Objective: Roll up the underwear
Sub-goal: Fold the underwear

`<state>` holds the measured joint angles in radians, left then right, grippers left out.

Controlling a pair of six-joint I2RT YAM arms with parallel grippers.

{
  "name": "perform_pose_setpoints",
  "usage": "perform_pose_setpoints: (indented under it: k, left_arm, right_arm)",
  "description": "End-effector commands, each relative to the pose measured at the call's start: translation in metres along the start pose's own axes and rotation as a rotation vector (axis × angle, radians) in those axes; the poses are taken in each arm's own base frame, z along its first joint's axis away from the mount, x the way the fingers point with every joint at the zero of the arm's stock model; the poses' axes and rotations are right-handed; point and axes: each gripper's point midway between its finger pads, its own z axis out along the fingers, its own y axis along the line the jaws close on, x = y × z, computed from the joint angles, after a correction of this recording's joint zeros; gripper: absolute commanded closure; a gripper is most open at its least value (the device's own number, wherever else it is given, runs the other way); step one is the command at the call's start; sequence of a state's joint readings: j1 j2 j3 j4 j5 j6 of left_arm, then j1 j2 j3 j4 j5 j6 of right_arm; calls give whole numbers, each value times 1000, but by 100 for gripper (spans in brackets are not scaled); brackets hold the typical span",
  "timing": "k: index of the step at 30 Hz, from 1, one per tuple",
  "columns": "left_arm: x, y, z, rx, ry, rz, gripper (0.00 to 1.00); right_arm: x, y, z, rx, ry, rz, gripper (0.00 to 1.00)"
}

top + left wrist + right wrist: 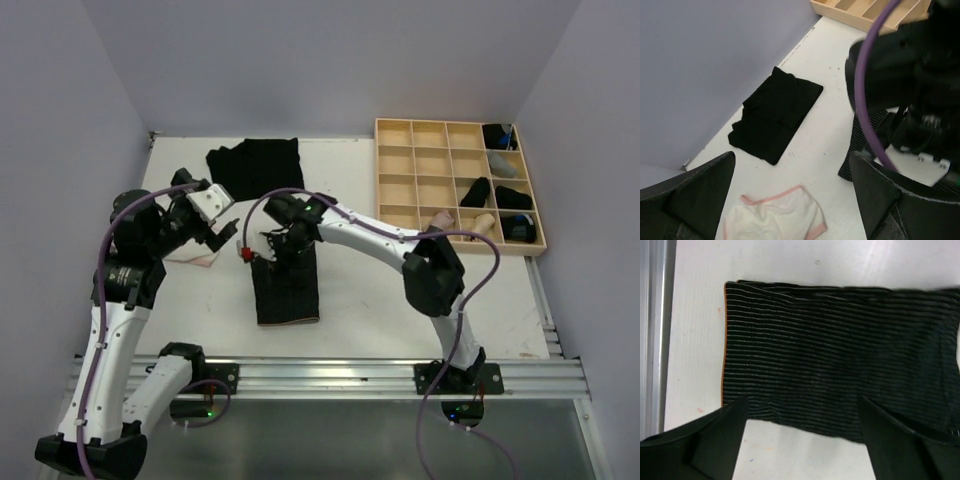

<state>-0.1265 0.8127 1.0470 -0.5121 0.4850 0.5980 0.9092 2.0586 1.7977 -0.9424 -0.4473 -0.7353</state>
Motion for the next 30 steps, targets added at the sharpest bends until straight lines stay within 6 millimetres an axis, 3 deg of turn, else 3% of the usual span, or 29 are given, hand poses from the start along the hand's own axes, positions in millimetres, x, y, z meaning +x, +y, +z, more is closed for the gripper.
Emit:
perform_pose_setpoints:
  k: [1,4,7,8,13,17,20,22,24,28,30]
  left_arm:
    - [-4,-7,-6,-3,-28,-236,0]
    - [-7,-4,-10,-34,-41,-277,0]
    - [-10,0,-12,-63,-50,-285,0]
    - [-11,1,-13,-67,-52,-285,0]
    - [-10,0,-12,-57,-52,-289,0]
    - [-6,2,-8,-63,-44,-292,0]
    - [-4,10,-3,-94,-40,-309,0]
    - [-1,17,-2,-126,-29,-322,0]
    - [0,21,-1,-152,-28,-339,0]
    - [20,42,0,-281,49,-422,0]
    - [38,42,7,-284,123,-474,0]
  right_arm:
    - [2,-5,17,-34,127,-220,1]
    - [-6,-8,47,-34,135,-269,1]
    - [-2,-10,72,13,162,-338,1]
    - [12,-5,81,3,189,-334,1]
    - [36,0,102,5,231,-283,1]
    - [55,17,117,-47,241,-142,2]
    - [65,31,127,-58,229,81,5]
    - [64,27,132,-19,199,183,5]
    - [76,29,138,34,219,372,6]
    - [90,23,149,143,221,745,8]
    - [96,17,153,169,217,956,9]
